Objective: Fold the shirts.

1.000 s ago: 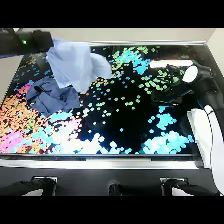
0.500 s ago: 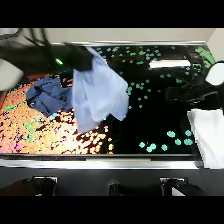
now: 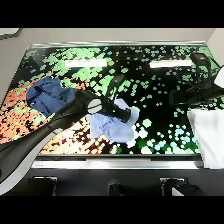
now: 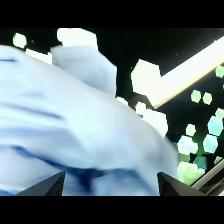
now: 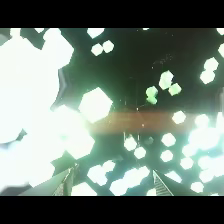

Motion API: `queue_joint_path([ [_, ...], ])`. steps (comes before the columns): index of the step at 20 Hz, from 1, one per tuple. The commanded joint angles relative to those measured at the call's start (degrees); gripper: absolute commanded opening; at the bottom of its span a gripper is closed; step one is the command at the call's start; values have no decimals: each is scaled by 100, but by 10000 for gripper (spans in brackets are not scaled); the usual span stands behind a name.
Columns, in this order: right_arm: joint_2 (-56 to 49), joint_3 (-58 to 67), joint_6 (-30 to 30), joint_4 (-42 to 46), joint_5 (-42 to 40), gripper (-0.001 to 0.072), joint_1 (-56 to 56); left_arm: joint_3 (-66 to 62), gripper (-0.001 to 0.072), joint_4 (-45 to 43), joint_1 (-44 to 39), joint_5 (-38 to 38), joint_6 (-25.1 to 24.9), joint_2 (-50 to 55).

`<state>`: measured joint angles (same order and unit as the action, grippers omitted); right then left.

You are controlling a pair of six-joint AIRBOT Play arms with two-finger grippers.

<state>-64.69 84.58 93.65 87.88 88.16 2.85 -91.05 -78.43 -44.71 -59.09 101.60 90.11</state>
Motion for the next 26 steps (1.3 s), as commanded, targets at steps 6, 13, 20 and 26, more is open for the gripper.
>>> queue_joint_path([
  [6,-190,-385,15,-752,116,607,2,-256,708,-282,1818,-1600,-671,-365],
  [13,-190,-2715,-476,-2238,-61,685,2,1810,707,656,2485,-1360,-964,-415],
  [20,-192,-4207,-835,-3029,-728,683,2,3261,704,1499,2389,-393,-1316,-391],
  [26,-197,-4966,-1054,-3790,-1729,682,13,3355,585,1987,2159,341,-1244,-334],
])
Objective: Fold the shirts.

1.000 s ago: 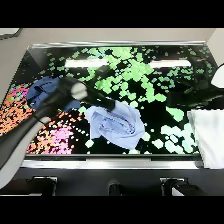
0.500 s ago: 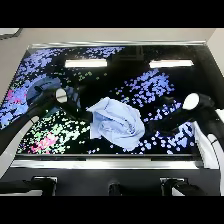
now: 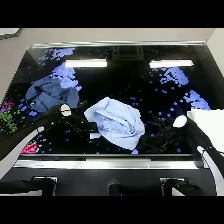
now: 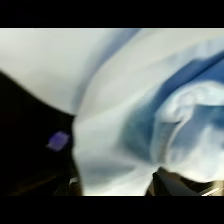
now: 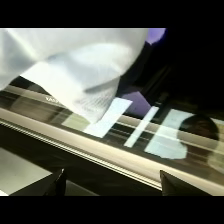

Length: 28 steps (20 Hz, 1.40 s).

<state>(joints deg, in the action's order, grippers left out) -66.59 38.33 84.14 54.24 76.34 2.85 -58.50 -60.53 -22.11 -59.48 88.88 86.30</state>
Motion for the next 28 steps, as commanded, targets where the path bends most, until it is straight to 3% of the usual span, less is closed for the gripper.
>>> queue_joint_path([
  [1,-7,-417,-98,-461,-726,682,101,101,504,195,-118,389,90,81],
  [2,-7,-483,-74,-470,-940,682,302,101,408,210,-120,391,114,125],
  [4,-7,-516,83,-498,-1550,682,844,101,114,205,-116,389,109,184],
  [5,-7,-516,273,-518,-1993,678,1091,98,31,205,-114,389,109,181],
  [7,-7,-516,835,-514,-2800,660,1399,98,31,205,-114,380,107,149],
  [8,-7,-516,1019,-514,-3128,570,1486,98,30,203,-114,387,107,103],
  [10,-7,-514,1296,-511,-3303,309,1506,98,30,179,-111,428,105,-28],
  [11,-4,-514,1294,-501,-3298,81,1497,98,30,138,-111,452,105,-122],
  [12,17,-501,1290,-490,-3281,51,1495,96,29,87,-111,452,105,-229],
  [14,219,-291,1246,0,-3167,49,1495,94,29,-127,-111,457,107,-588],
  [18,1060,1344,1484,3042,-1956,49,1147,-415,28,-1340,-44,516,133,-1888],
  [20,1574,2511,1576,4028,-1821,49,706,-1084,28,-1932,184,520,483,-2594],
  [24,2391,4505,1554,4166,-2540,50,195,-2723,28,-2094,726,1163,758,-3821],
  [28,2905,5143,1467,3233,-3211,51,195,-3322,28,-1886,483,2385,848,-4638],
])
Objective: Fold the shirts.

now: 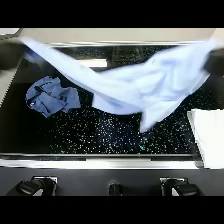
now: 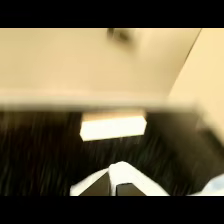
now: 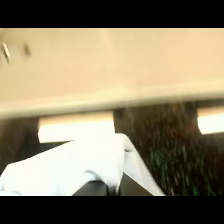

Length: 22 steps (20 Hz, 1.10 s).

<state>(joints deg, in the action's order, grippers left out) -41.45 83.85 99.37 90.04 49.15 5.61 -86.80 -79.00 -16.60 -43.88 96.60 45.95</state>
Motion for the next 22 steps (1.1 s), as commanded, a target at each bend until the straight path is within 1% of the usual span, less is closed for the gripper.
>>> queue_joint_path([
  [1,476,590,-57,-367,-549,51,-81,-490,28,-133,-79,890,76,-723],
  [4,619,590,-59,-227,-535,51,-81,-487,28,-612,-79,660,101,-885],
  [7,588,612,-59,-61,-79,51,-81,-483,28,-1049,-79,205,103,-850],
  [8,531,612,-57,9,299,51,-81,-468,28,-1252,-79,-28,103,-787],
  [9,415,610,-59,24,857,52,-81,-409,28,-1436,-79,-291,105,-717],
  [11,17,605,-57,24,2358,52,-81,-98,28,-1773,-76,-863,101,-503],
  [12,-293,568,-57,20,3185,52,-81,186,28,-1906,-70,-1008,98,-361],
  [13,-590,461,-57,0,3753,52,-81,494,28,-1945,-31,-988,98,-212],
  [14,-922,284,-55,-35,4120,52,-81,835,29,-1941,42,-850,98,-24],
  [15,-1204,55,-55,-96,4159,52,-81,1134,29,-1941,101,-664,101,197],
  [16,-1515,-234,-52,-157,3923,52,-81,1427,29,-1937,173,-407,125,490],
  [17,-1818,-505,-28,-197,3517,52,-81,1637,30,-1937,223,-155,262,817],
  [19,-2614,-909,323,-247,2194,52,-81,1816,30,-1937,317,339,564,1633],
  [20,-3016,-942,531,-291,1572,52,-81,1803,30,-1867,343,584,592,2063],
  [22,-3729,-929,761,-448,332,53,-81,1799,30,-1847,341,949,616,2712],
])
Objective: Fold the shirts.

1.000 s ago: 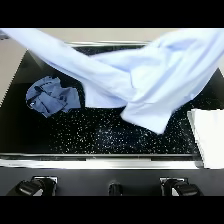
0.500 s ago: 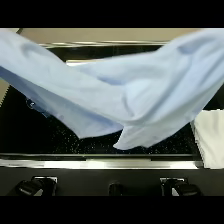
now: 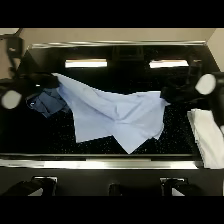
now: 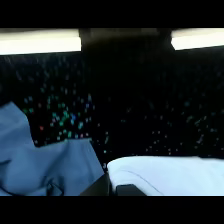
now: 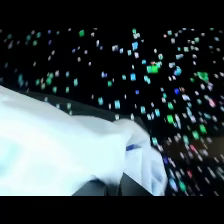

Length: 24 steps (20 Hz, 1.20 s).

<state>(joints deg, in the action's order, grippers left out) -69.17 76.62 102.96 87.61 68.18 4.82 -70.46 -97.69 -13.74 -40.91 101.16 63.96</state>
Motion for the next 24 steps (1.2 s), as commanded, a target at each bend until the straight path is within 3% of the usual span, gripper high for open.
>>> queue_joint_path([
  [1,-1241,-205,522,-358,-2011,53,-2,166,30,22,46,640,258,1139],
  [6,-2129,-205,662,-957,-2509,53,-2,170,30,129,46,136,492,1731],
  [7,-2179,-205,662,-984,-2457,92,-2,173,30,129,46,37,492,1766],
  [8,-2166,-195,660,-1021,-2385,271,-4,170,30,129,46,-15,492,1775],
  [9,-2118,-92,625,-1034,-2098,556,-35,170,30,129,46,-35,492,1773],
  [10,-2037,57,376,-1045,-1683,621,-66,170,30,129,46,-66,492,1762],
  [14,-1443,463,-1241,-1886,610,623,-839,170,30,127,46,-485,470,1764],
  [16,-1220,289,-1519,-2527,2052,596,-1357,170,30,127,46,-695,411,1764],
  [17,-1032,-55,-1561,-2518,2363,591,-1436,170,30,127,46,-769,319,1764],
  [19,-413,-1370,-1491,-2378,1869,585,-1349,173,30,129,46,-890,280,1764],
  [22,42,-3333,-1362,-2782,343,585,-1003,170,30,131,46,-1040,280,1764],
  [24,-13,-3963,-1364,-3281,-695,574,-807,170,30,129,46,-1167,280,1764],
])
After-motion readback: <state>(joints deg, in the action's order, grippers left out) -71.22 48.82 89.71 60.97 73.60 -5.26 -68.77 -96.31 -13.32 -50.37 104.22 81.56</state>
